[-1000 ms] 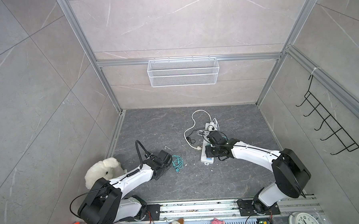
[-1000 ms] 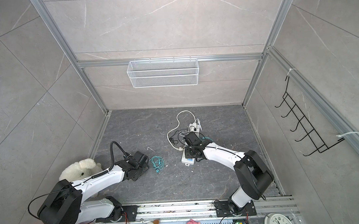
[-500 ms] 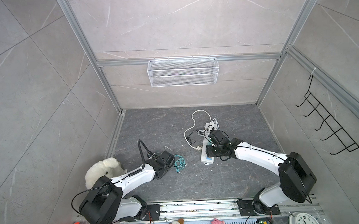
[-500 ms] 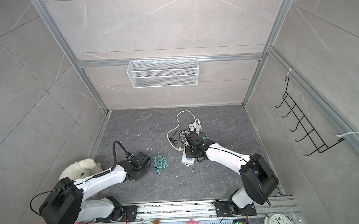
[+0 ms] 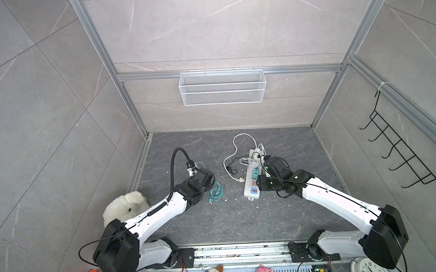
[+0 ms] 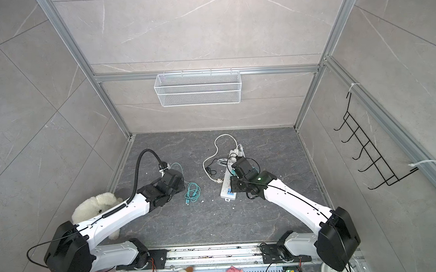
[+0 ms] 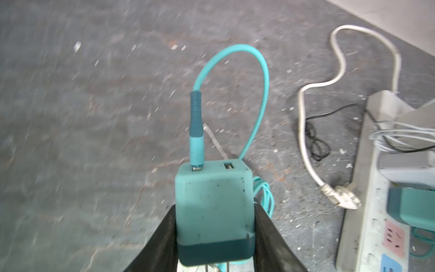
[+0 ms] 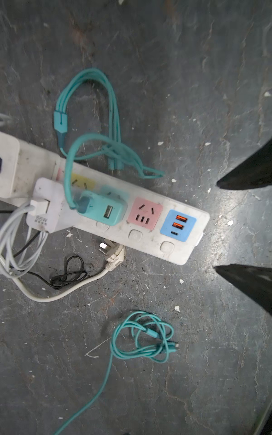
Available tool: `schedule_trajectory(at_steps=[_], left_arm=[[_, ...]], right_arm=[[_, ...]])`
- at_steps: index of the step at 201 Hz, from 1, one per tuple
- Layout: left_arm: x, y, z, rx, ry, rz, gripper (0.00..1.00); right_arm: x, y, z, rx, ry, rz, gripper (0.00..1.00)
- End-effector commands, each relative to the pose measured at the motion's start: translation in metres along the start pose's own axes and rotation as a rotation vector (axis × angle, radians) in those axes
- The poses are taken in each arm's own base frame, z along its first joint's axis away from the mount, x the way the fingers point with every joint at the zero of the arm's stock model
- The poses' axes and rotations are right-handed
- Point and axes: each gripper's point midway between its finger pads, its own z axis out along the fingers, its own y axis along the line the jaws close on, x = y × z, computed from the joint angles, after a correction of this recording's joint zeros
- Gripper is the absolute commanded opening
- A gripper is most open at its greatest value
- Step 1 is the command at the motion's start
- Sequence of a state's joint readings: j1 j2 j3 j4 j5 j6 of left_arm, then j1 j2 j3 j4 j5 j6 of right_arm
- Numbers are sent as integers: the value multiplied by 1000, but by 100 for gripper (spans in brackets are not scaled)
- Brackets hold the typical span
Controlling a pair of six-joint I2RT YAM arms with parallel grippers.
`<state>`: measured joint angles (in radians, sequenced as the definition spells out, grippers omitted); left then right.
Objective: Insert plugs into power strip
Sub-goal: Pick up the plug from the middle-left of the table.
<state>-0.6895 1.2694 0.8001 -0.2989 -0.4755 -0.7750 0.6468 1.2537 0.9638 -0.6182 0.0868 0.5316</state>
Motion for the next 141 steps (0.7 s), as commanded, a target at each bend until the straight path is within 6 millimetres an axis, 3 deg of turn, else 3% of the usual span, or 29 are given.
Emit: schedule_trajectory(at_steps=[1,29,53,96,115,141], left_arm=[[-29,-38,3,116,-95,117,31],[-36,-76,9,259,-132,201,30],[-39,-110,15,379,-149,281,30],[-30,-171,7,664,-191,414,30],[-26,-185,6,730,-212,446,30],[-19,-195,6,767,-214,475,30]], right_arm=[[1,-22,-27,106,-14,16,53],[1,-40,-48,194,-32,9,53],[-3,-41,-64,188,-50,13,52],[-12,1,-85,-59,-86,35,48],[-13,18,-83,-152,-75,45,46],[-12,27,-76,-192,-56,53,42]])
